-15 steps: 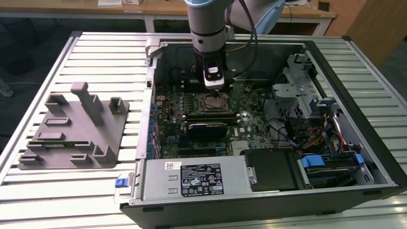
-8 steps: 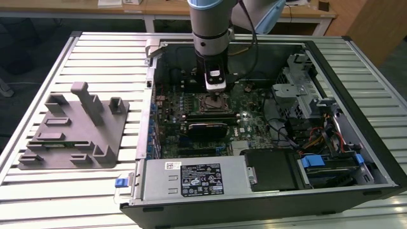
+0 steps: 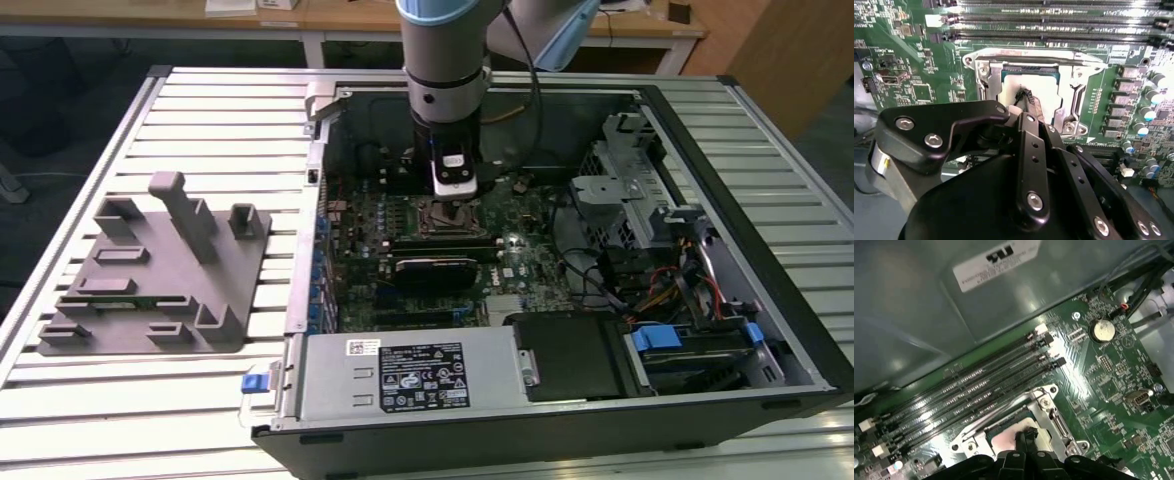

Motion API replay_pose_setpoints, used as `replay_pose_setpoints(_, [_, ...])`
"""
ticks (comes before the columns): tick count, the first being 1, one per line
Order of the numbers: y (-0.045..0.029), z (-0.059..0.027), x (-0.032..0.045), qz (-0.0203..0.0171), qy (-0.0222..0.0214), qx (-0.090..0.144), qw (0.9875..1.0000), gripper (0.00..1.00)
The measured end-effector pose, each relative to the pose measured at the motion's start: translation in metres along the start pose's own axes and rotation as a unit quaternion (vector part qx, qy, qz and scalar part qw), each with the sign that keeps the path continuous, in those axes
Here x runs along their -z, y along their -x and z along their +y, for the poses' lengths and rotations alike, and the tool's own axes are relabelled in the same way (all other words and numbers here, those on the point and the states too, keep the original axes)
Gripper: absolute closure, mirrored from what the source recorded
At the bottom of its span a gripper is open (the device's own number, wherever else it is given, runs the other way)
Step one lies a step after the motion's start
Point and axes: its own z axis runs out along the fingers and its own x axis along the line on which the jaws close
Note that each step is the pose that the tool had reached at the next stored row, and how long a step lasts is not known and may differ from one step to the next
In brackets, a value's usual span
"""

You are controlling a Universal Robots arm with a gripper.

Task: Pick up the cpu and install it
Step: 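Install the first cpu locking lever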

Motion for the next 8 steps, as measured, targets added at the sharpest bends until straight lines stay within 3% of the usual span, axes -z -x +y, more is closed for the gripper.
replay_pose_setpoints(8, [0.0003, 0.0001, 0.0024, -0.0006, -0.0013, 0.0, 1.0, 0.89])
